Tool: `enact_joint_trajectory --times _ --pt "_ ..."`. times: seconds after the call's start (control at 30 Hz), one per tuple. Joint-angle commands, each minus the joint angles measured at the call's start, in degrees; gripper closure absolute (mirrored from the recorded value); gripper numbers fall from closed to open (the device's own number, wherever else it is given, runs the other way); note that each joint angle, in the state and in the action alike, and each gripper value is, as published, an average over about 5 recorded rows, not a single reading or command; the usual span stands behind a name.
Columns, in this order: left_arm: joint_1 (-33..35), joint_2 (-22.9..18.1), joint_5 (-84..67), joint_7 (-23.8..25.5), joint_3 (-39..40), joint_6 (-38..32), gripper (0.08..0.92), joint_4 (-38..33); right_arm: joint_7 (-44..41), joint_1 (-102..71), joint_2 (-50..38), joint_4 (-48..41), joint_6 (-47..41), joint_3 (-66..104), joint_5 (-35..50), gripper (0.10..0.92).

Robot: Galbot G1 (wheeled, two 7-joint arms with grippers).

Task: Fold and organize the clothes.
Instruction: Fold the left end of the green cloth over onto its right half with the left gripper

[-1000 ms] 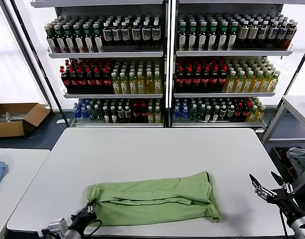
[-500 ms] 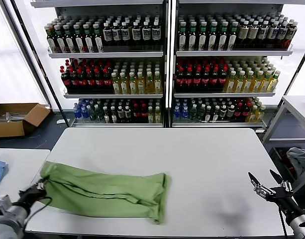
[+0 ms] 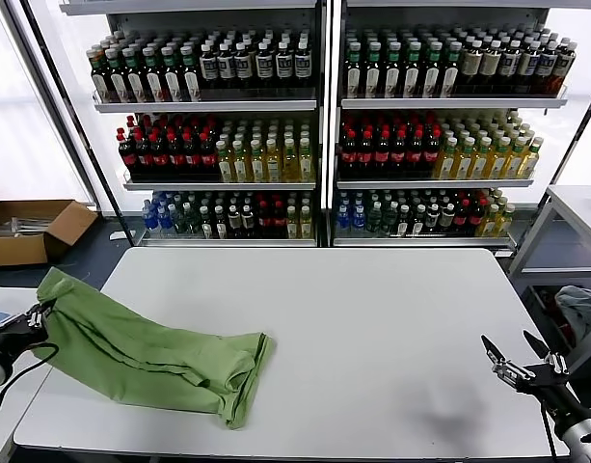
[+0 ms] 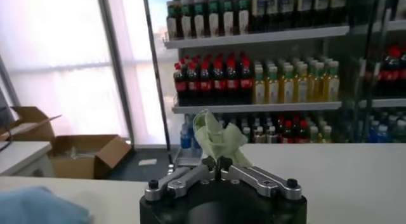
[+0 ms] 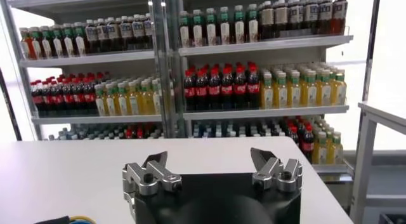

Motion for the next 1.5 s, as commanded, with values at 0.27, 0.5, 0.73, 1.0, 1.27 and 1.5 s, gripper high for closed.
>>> enact_joint_trajectory --times 0.27,0.5,0.73,1.0,1.27,1.5 --pt "-0.4 -6.7 -0.6 -3.1 16.2 2.1 0.897 -14.2 0.1 0.1 0.3 -0.2 0.0 -0.4 -0.4 0.203" --pt "-2.8 -11.7 0.0 -6.3 24.7 2.1 0.898 -12.3 0.0 0.0 0.6 -0.1 0.0 -0.7 -0.9 0.203" --pt "-5.0 -16.2 -2.7 -9.0 28.6 2.2 0.897 -11.9 -0.1 -0.6 1.1 0.0 0.0 -0.7 -1.1 0.203" --pt "-2.7 -22.3 -1.6 -9.5 33.5 2.2 0.898 -9.7 0.0 -0.1 2.0 0.0 -0.2 -1.6 -1.8 0.203" --pt "-1.7 -26.7 0.2 -10.3 38.7 2.2 0.861 -7.0 0.0 0.1 2.5 0.2 -0.3 -2.1 -2.2 0.203" --pt "-0.1 -27.7 3.3 -9.7 40.7 2.1 0.663 -7.2 -0.1 -0.3 2.5 0.3 -0.2 -1.8 -2.2 0.203"
